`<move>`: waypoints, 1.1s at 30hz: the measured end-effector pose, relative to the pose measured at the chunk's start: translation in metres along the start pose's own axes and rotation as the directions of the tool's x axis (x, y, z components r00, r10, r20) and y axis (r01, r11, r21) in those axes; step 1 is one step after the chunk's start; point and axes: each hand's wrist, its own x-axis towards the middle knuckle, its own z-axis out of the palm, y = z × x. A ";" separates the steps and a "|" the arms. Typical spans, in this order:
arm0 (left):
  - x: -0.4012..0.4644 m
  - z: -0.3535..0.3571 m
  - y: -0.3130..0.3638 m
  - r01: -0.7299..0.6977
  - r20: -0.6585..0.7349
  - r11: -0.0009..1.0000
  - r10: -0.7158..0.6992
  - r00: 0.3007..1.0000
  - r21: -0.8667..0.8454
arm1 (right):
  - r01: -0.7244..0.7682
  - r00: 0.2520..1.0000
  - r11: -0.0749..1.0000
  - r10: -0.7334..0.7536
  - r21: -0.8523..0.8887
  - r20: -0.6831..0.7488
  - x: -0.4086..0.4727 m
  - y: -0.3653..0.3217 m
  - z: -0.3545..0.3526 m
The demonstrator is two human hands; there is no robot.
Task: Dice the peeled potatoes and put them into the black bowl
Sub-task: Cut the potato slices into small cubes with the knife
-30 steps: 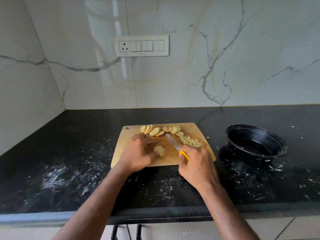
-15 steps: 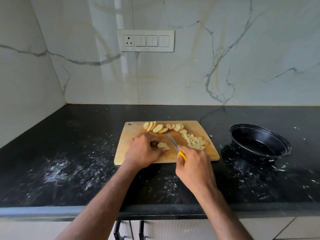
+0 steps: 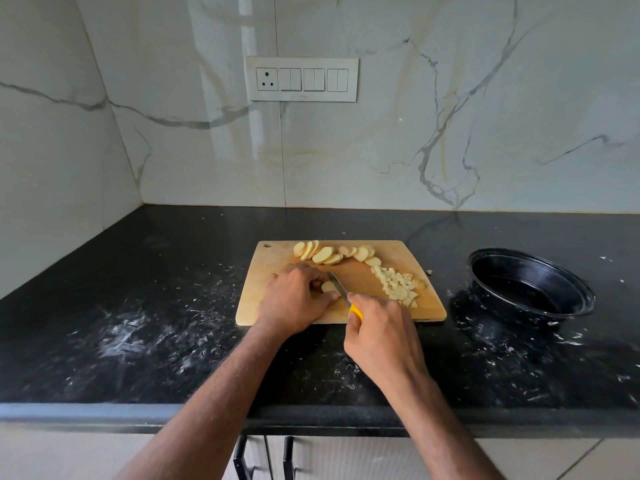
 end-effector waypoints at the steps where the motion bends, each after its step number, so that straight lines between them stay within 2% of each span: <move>1: 0.000 0.000 0.000 -0.002 0.006 1.000 0.002 1.000 0.004 | 0.000 1.000 1.000 0.000 -0.005 0.002 0.000 0.000 0.000; 14: 0.004 0.001 0.000 -0.003 0.045 0.999 0.005 0.999 -0.035 | 0.014 0.998 1.000 -0.012 -0.028 0.069 0.015 -0.007 0.005; 21: 0.005 0.001 0.000 0.056 0.059 0.997 -0.053 0.997 -0.061 | 0.007 0.995 1.000 -0.007 -0.001 0.098 0.002 -0.002 0.000; 28: 0.000 -0.005 0.001 -0.039 0.191 0.999 0.040 0.981 -0.006 | 0.018 0.994 1.000 -0.017 -0.005 0.112 -0.011 0.001 -0.012; 33: 0.000 -0.005 0.001 -0.049 0.199 0.999 0.048 0.979 0.003 | 0.030 0.992 1.000 -0.031 0.008 0.123 -0.026 0.007 -0.025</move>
